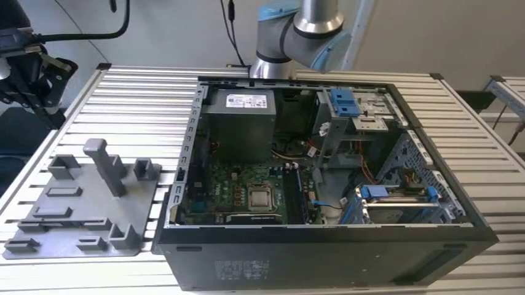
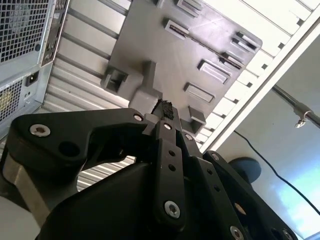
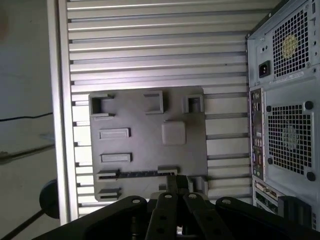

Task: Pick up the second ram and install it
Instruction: 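Reach for the second ram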

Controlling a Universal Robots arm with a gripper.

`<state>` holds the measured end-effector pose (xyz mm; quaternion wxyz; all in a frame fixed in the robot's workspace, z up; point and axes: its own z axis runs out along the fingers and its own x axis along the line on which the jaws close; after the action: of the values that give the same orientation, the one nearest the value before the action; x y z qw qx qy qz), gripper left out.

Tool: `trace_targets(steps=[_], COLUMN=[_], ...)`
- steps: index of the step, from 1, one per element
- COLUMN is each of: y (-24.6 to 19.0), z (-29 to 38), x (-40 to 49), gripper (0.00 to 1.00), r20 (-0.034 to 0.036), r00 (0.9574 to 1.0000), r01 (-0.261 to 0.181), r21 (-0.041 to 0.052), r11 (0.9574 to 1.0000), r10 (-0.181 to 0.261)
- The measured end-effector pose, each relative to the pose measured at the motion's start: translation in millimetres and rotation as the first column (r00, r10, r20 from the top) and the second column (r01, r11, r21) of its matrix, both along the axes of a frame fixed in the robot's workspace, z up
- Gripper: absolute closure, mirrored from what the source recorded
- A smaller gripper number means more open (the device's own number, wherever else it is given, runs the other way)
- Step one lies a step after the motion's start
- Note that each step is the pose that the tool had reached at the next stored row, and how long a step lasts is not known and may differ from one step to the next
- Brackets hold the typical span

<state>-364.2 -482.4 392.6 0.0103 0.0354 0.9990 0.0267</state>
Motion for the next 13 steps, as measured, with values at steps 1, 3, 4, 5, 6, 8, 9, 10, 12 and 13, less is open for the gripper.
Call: trace_targets(steps=[1,3,4,5,6,8,9,10,12,13], y=[0.0,0.0,0.0,-0.2,-0.7,-2.0,-2.9,-4.1,-7.2,-8.6], z=[0.0,0.0,0.0,-0.1,-0.2,-0.3,-0.4,-0.4,-0.7,-1.1], x=[0.0,-0.1,-0.1,-0.3,-0.2,-0.2,-0.2,-0.2,-0.1,-0.1], gripper=[0.89,0.89,0.89,0.89,0.89,0.89,0.89,0.89,0.89,0.89], r20=[0.0,0.0,0.0,0.0001,0.0,-0.0001,0.0,-0.0001,-0.0001,0.0], r00=[1.0,1.0,1.0,1.0,1.0,1.0,1.0,1.0,1.0,1.0], r01=[0.0,0.0,0.0,0.0,0.0,0.0,0.0,0.0,0.0,0.0], r21=[-0.0001,0.0,0.0,0.0001,0.0,0.0,0.0,-0.0001,-0.0001,0.0], r11=[1.0,1.0,1.0,1.0,1.0,1.0,1.0,1.0,1.0,1.0], r10=[0.0,0.0,0.0,0.0,0.0,0.0,0.0,0.0,0.0,0.0])
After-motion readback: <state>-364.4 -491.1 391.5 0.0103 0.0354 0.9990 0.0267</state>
